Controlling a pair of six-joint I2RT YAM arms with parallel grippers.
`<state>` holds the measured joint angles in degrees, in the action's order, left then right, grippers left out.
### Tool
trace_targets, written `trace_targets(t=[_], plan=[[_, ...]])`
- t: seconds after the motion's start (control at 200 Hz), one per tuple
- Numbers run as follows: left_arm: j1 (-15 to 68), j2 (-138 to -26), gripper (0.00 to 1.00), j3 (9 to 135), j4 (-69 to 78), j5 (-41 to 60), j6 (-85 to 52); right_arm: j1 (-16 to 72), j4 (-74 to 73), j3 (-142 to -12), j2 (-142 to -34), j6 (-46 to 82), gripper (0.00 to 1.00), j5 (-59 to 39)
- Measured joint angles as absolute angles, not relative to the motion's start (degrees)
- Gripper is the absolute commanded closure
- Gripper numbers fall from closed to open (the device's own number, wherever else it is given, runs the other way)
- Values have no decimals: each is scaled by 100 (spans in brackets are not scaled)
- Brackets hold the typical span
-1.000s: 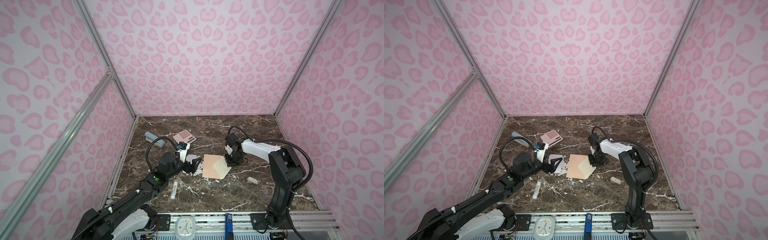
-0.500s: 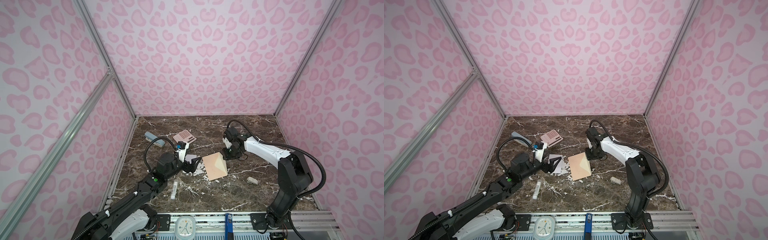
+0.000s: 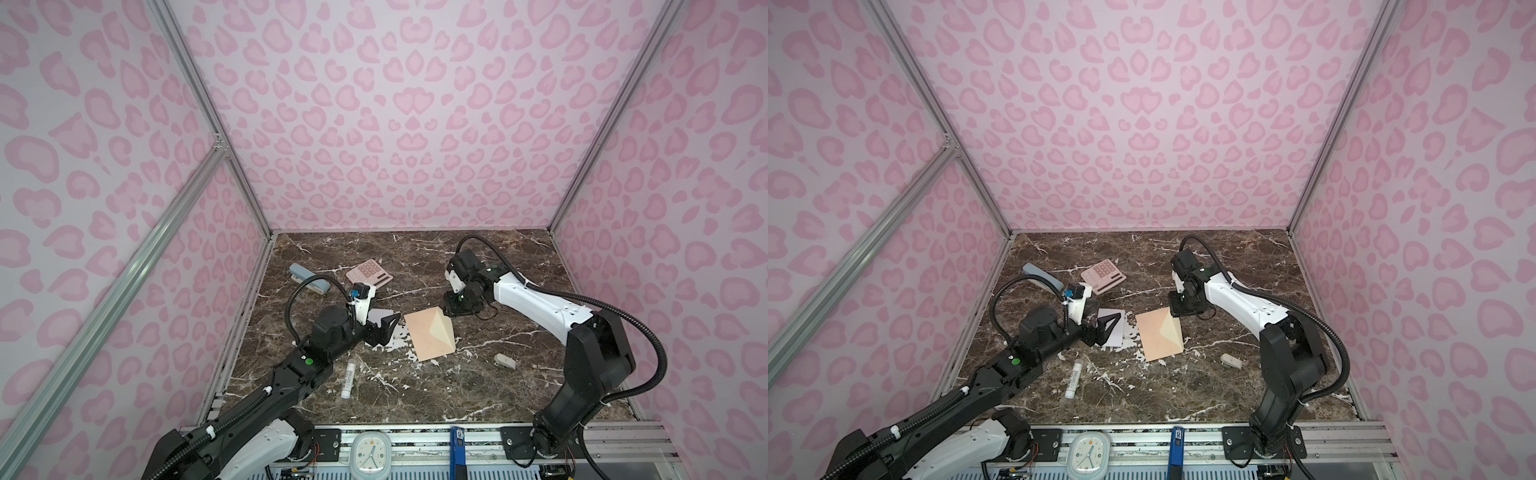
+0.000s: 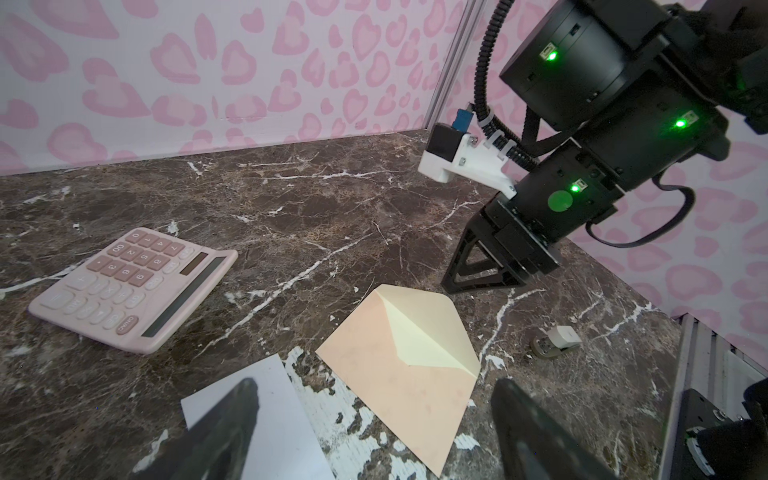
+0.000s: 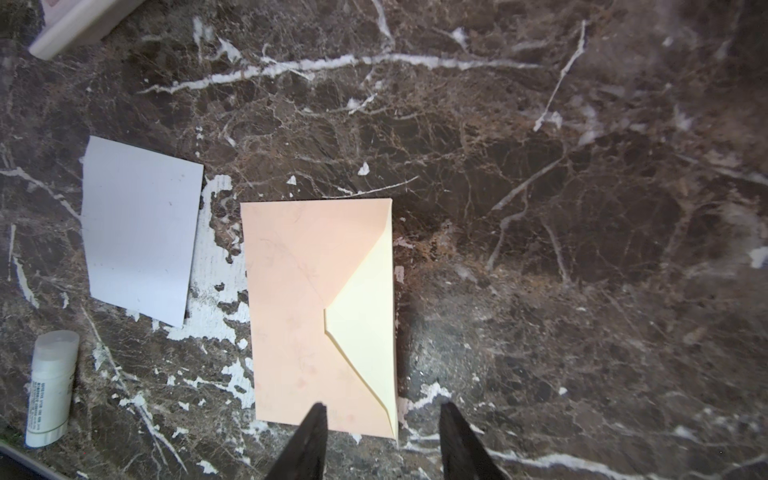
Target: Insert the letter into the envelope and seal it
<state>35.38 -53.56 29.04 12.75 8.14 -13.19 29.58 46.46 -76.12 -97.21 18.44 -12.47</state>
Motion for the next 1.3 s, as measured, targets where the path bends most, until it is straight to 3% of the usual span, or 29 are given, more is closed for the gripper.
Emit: trace_targets(t=[0.31, 0.51, 0.925, 1.3], plan=[[3500, -5363, 7, 3120, 639, -54, -1406, 3218, 4106, -7465, -9148, 2154, 54, -1498], [2917, -5732, 9, 3376, 191, -158, -1693, 3575, 3002, -6888, -9113, 2910, 56, -1992], [1798, -7142, 13, 3789, -314, 1216, -2128, 4226, 1621, -6895, -10016, 4051, 59, -2408], [1490, -8239, 19, 3953, -421, 2335, -2239, 4250, 972, -6772, -10512, 4755, 61, -2515]])
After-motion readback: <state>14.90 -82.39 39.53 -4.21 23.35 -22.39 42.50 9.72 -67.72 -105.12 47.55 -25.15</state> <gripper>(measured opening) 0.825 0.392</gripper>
